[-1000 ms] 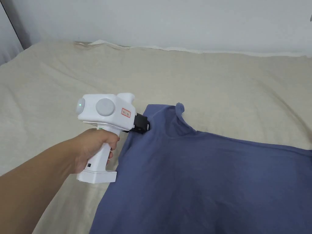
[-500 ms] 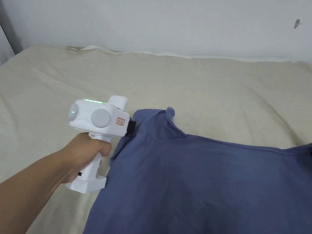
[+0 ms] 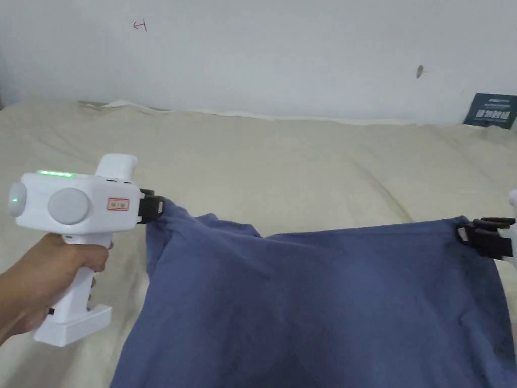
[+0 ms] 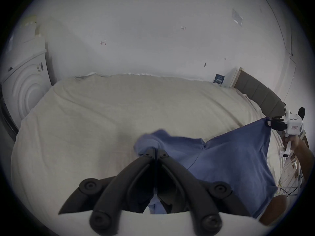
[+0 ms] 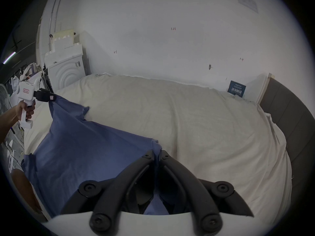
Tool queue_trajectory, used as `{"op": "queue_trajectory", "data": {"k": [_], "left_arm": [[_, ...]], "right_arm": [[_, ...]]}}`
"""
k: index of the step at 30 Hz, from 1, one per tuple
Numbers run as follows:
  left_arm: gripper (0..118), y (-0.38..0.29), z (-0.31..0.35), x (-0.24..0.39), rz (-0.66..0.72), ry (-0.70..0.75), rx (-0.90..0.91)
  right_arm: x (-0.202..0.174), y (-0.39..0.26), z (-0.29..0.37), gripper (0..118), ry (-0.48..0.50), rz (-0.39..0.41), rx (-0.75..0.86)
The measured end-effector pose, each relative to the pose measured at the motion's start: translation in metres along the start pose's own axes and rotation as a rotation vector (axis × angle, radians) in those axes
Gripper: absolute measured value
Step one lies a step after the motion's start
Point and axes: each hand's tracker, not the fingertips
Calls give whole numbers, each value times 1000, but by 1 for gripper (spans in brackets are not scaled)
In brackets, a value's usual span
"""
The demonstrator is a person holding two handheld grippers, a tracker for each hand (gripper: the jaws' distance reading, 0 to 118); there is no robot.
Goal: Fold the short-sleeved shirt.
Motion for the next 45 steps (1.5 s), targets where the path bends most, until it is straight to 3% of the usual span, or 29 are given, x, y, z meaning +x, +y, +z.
{"op": "queue_trajectory", "data": {"k": [10,17,25,28,33,41,45], "left_arm": [[1,3,128,15,-49,34,101],[1,49,244,31,-64,56,222],[1,121,325,31,-64,111,362],[1,156,339,26,-61,134,394],[1,209,354,43,-76,158,413],[1,311,334,38,-89,202,475],[1,366,293,16,-100,226,512]], "right_arm": [[-36,22,104,3,18,16,116],[-66,80,198,3,17,65,258],[-46,149,259,3,-28,28,372],[-36,181,269,3,-13,-7,417],[-46,231,273,3,-48,13,458],[-25,337,230,3,-94,59,479],[-10,370,203,3,-141,62,493]]}}
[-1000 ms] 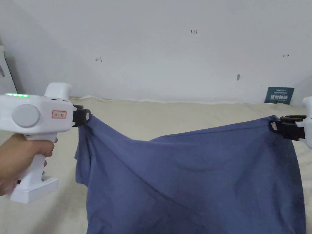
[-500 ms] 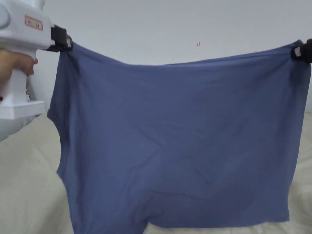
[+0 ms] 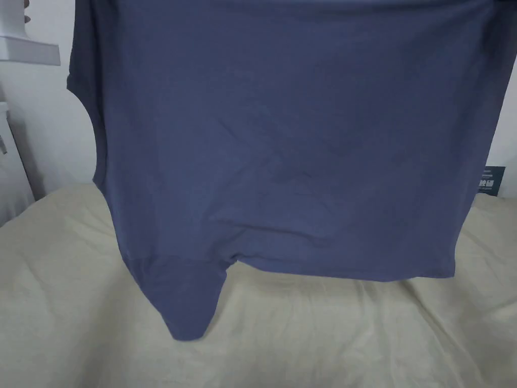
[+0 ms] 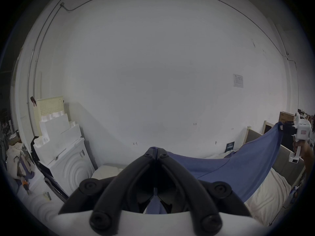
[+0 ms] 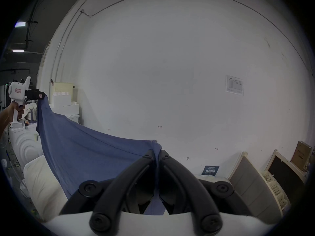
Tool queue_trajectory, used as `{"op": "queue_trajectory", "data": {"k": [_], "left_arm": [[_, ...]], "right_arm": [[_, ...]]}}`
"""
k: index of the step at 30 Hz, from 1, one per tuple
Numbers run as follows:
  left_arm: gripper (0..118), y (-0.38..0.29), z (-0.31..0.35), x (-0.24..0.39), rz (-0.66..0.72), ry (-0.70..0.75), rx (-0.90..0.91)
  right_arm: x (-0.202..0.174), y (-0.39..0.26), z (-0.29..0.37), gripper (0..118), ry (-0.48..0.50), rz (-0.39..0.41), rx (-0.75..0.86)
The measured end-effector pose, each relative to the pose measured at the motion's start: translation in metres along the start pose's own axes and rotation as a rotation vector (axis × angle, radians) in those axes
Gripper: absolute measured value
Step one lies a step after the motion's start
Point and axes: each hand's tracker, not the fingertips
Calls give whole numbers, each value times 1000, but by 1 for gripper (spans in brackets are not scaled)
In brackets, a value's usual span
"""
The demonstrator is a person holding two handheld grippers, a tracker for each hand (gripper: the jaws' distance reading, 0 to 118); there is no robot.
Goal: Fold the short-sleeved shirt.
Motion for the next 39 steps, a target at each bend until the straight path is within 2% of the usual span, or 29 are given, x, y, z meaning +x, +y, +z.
{"op": "queue_trajectory", "data": {"k": [7,15,19,21,30,33,39], "left_arm": [[1,3,-63,4,3,-1,61],[1,-27,-108,13,-1,-17,53],[1,-52,-115,19,0,-28,43],[1,-65,-115,22,-2,-30,38],[1,-134,-99,27,8,-85,-9],[1,-160,-73,35,14,-98,-19],[1,-228,-31,25,80,-165,-54]], "right_arm": [[22,1,-76,3,-53,-7,18],[34,-32,-113,3,-56,-10,7],[34,-57,-117,3,-53,-19,-8],[46,-69,-128,3,-56,-31,-20],[46,-137,-111,3,-27,-86,-77],[23,-159,-78,3,-7,-90,-96],[17,-205,-44,3,52,-130,-132]]}}
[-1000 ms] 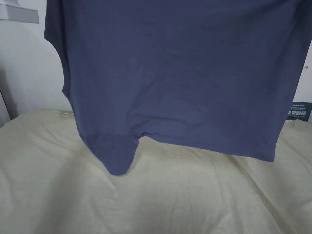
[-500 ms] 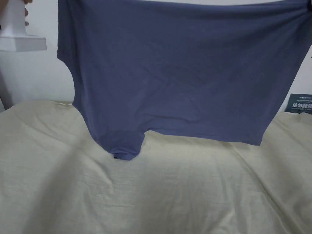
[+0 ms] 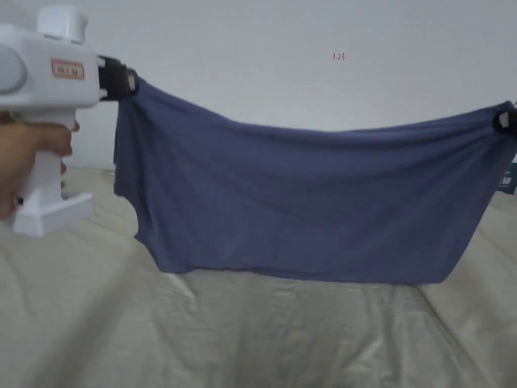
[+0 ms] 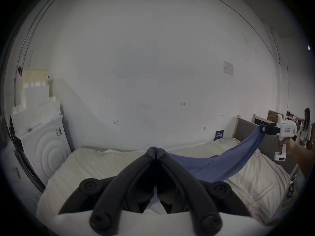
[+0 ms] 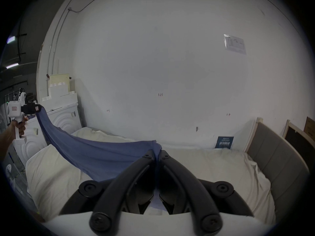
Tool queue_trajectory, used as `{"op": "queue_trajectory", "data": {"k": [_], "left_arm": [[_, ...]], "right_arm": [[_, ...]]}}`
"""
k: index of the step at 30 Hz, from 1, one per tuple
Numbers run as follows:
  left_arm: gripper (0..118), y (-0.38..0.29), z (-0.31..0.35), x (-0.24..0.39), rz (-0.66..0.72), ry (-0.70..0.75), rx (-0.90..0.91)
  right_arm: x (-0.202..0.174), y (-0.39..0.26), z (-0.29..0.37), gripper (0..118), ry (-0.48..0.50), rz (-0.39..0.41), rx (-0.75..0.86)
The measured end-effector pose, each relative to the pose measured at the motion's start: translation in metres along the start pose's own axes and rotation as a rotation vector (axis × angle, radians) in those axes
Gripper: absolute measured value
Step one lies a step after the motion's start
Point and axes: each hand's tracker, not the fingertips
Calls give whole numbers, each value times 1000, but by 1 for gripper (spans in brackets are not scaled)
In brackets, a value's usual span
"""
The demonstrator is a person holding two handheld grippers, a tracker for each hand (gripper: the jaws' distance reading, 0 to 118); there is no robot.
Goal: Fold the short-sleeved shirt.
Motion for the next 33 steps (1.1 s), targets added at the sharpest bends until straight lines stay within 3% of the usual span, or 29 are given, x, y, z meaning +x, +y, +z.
{"op": "queue_trajectory", "data": {"k": [5,12,18,26,33], "left_arm": [[1,-67,54,10,34,-19,-40],[1,-162,111,-12,68,-37,-146],[1,-224,168,3,75,-34,-250],[1,-302,217,24,58,-17,-391],[1,-353,248,45,46,-15,-483]], "right_arm": [[6,-52,33,3,34,-34,-49],[-19,-139,106,3,43,-71,-123],[-23,-223,151,3,41,-158,-211],[-44,-310,205,3,31,-180,-305],[-55,-347,247,3,17,-177,-354]]}}
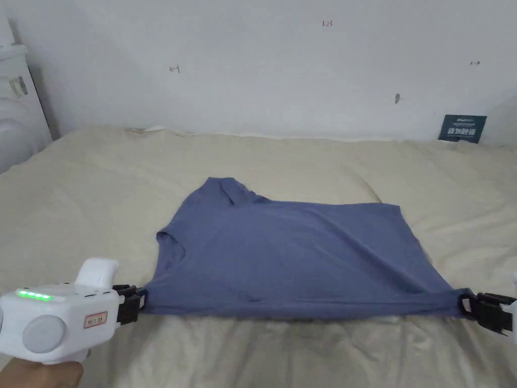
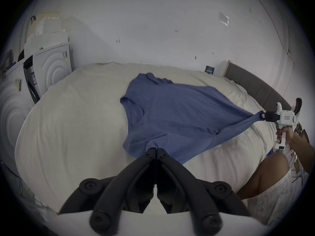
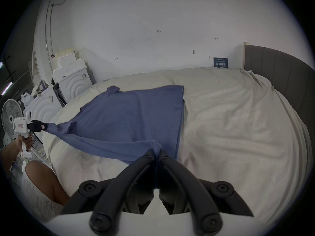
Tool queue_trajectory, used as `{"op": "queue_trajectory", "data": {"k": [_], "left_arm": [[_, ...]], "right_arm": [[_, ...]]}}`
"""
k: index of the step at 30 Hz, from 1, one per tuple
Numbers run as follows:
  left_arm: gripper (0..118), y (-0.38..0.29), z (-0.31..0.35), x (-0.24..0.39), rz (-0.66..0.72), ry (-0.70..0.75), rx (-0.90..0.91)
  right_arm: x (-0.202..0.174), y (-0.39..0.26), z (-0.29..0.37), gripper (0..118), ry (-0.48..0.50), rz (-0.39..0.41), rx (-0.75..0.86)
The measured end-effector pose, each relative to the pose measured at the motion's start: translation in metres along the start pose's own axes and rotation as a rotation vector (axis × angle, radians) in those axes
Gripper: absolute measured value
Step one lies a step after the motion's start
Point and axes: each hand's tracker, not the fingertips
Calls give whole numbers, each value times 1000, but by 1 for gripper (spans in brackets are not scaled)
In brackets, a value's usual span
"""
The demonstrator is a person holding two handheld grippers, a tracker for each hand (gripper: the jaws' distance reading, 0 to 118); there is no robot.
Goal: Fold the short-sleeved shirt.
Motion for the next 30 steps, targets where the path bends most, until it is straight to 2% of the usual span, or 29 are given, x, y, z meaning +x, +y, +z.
{"op": "queue_trajectory", "data": {"k": [16,30], "left_arm": [[1,-62,-2,2,12,31,-76],[1,-73,8,9,0,46,-124]], "right_arm": [[1,-55,24,3,-12,47,-82],[3,-71,31,3,-27,80,-149]]}}
